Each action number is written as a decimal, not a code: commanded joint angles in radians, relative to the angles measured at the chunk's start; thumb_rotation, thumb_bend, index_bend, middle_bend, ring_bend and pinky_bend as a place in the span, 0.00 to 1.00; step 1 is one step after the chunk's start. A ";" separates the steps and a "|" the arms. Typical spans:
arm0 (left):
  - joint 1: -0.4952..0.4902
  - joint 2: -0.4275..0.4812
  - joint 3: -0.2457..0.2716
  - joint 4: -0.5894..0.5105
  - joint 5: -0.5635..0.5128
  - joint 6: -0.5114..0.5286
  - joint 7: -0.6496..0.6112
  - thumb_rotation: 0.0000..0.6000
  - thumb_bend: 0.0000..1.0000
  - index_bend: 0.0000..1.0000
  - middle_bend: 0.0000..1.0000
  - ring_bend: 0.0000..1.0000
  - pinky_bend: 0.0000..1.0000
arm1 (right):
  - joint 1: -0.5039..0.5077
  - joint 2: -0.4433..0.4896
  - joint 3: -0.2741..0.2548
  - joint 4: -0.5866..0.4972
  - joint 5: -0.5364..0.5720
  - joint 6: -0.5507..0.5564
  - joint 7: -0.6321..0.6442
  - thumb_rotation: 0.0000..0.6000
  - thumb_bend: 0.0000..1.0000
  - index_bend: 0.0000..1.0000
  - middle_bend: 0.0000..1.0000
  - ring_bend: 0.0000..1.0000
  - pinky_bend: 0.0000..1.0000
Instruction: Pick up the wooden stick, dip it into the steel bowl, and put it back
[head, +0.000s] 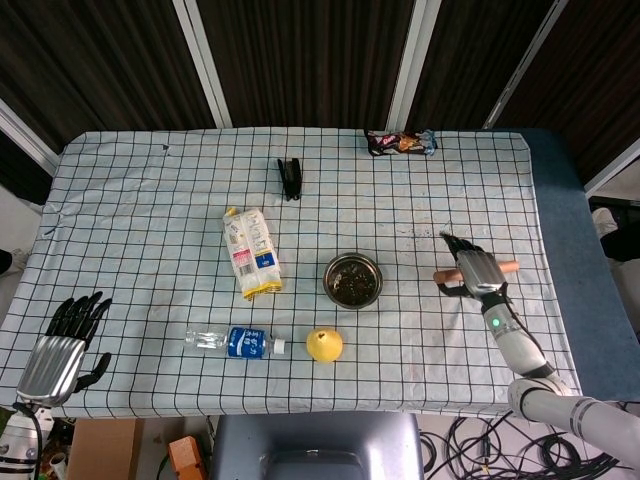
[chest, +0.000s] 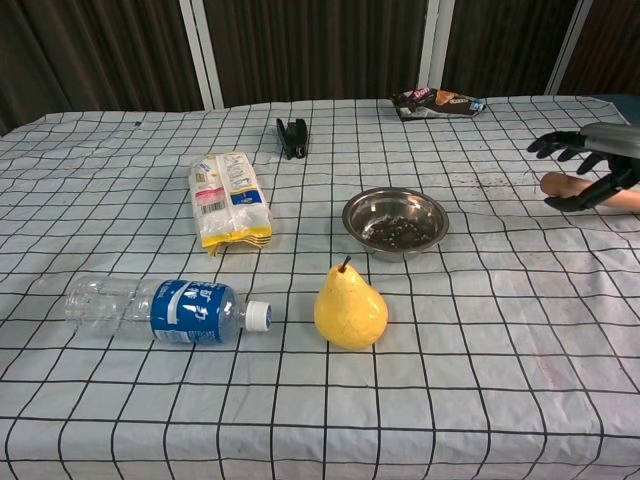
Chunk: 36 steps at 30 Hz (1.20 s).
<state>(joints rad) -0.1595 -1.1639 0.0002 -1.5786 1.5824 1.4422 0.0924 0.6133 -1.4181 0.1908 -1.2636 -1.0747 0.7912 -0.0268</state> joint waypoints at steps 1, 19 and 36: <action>0.000 0.000 0.000 0.000 0.000 0.000 0.001 1.00 0.37 0.00 0.01 0.00 0.00 | -0.002 0.016 -0.008 -0.023 0.001 -0.012 -0.005 0.82 0.27 0.00 0.06 0.06 0.17; 0.020 -0.005 -0.003 0.006 0.028 0.062 0.008 1.00 0.38 0.00 0.00 0.00 0.00 | -0.236 0.350 -0.142 -0.468 -0.281 0.420 -0.214 0.82 0.26 0.00 0.00 0.00 0.07; 0.034 -0.021 -0.011 -0.001 0.018 0.078 0.068 1.00 0.38 0.00 0.00 0.00 0.00 | -0.544 0.317 -0.251 -0.409 -0.437 0.801 -0.266 0.85 0.26 0.00 0.00 0.00 0.01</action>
<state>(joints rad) -0.1259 -1.1852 -0.0103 -1.5793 1.6002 1.5205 0.1602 0.0696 -1.1026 -0.0612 -1.6757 -1.5191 1.6066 -0.3011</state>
